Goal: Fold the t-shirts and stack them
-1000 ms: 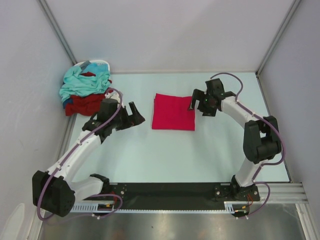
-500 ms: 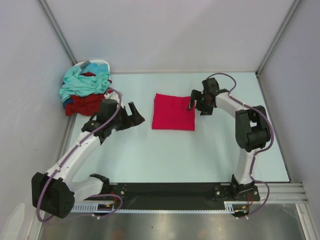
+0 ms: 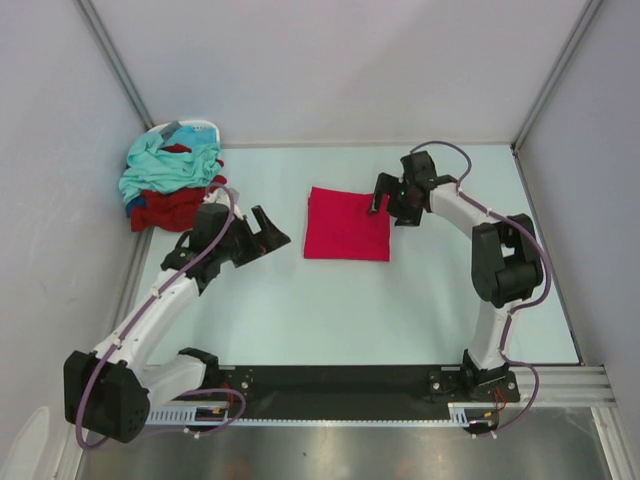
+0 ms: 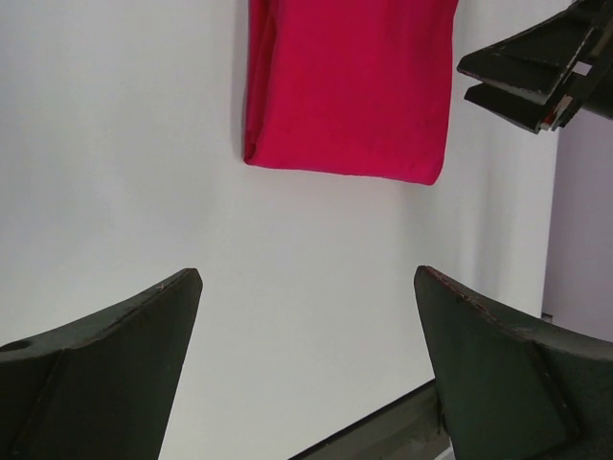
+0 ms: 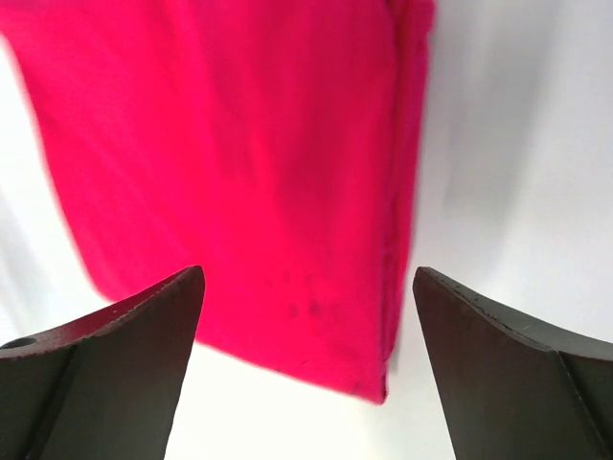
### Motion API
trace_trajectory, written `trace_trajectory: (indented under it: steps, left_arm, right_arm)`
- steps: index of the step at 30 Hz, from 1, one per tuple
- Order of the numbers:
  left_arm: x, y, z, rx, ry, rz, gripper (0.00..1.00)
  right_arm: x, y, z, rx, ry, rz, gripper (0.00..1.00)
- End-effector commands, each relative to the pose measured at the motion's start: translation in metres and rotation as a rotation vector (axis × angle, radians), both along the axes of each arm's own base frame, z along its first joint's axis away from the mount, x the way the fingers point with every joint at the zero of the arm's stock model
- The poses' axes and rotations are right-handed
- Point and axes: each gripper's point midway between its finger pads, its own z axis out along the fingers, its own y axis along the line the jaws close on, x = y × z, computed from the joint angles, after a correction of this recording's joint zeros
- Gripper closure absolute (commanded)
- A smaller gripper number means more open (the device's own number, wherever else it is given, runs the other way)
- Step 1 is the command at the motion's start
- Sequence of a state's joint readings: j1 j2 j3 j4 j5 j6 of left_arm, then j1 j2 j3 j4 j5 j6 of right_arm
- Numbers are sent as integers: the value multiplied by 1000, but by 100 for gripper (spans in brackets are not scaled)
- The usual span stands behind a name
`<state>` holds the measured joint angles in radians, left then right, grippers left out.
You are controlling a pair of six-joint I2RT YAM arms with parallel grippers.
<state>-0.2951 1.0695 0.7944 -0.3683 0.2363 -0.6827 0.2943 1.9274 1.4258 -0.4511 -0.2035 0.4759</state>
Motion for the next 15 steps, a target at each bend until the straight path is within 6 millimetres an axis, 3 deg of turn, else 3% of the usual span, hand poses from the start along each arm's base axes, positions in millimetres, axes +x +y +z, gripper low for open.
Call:
trace_trajectory:
  steps: [1, 9, 15]
  left_arm:
    - [3, -14, 8, -128, -14, -10, 1]
    - [4, -10, 6, -115, -10, 8, 1]
    - [6, -8, 7, -110, -11, 12, 1]
  right_arm:
    - [9, 8, 45, 29, -86, 4, 2]
    - [10, 1, 59, 43, -108, 4, 1]
    - [14, -4, 50, 38, -105, -16, 2]
